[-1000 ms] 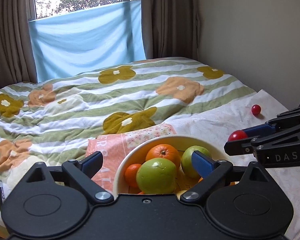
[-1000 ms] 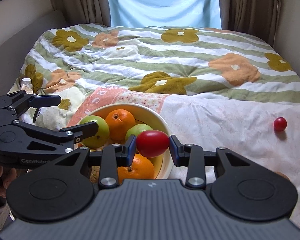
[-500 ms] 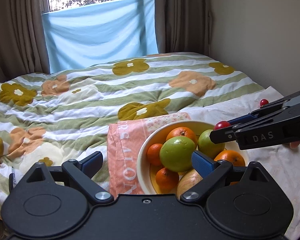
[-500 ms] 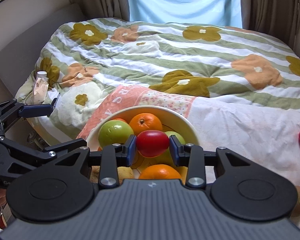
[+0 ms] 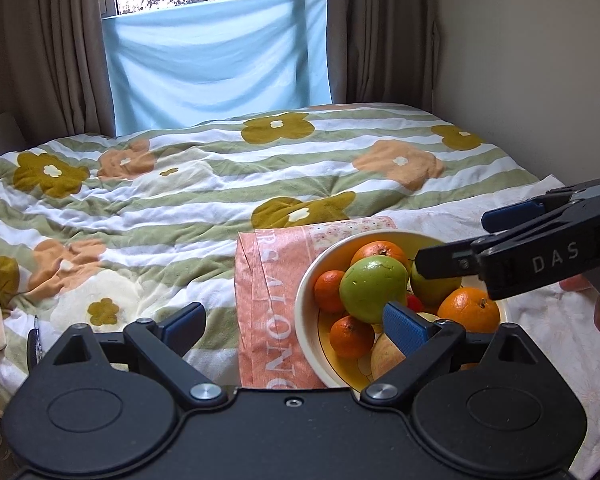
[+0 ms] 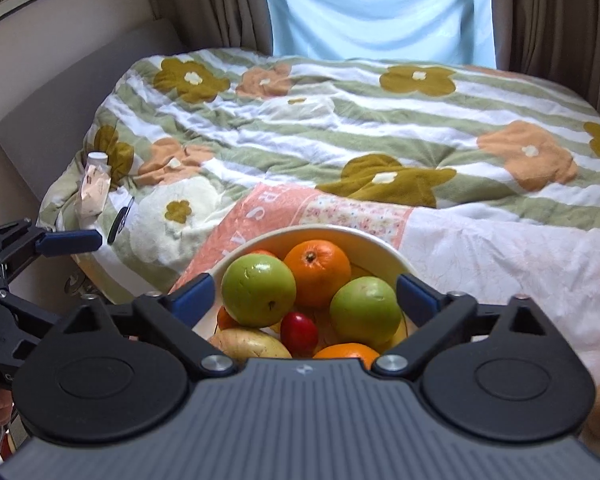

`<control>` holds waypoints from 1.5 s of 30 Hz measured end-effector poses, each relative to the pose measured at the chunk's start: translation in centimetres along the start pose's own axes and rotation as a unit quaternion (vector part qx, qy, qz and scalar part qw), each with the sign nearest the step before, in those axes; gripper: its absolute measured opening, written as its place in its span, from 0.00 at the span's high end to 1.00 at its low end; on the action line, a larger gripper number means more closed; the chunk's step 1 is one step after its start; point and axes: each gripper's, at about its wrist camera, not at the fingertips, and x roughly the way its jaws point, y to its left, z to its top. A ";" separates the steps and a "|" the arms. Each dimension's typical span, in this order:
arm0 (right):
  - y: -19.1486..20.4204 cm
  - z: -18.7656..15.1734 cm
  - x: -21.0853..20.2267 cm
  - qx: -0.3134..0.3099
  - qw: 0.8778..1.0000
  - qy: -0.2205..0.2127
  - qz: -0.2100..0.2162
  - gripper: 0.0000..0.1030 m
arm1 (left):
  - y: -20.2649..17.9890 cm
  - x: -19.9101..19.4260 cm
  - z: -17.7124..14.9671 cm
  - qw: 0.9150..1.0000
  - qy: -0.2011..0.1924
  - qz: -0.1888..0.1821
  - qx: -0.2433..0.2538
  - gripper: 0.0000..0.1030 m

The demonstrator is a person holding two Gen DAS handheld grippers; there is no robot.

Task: Organize fruits
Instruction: 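Lower the red tomato into the bowl and open the right gripper, then move both grippers back toward the kiwi and the small red tomato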

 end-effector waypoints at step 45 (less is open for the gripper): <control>-18.4 -2.7 -18.6 -0.040 0.997 -0.045 -0.048 0.00 | -19.4 -8.2 1.6 0.998 -0.018 0.053 -0.036 0.05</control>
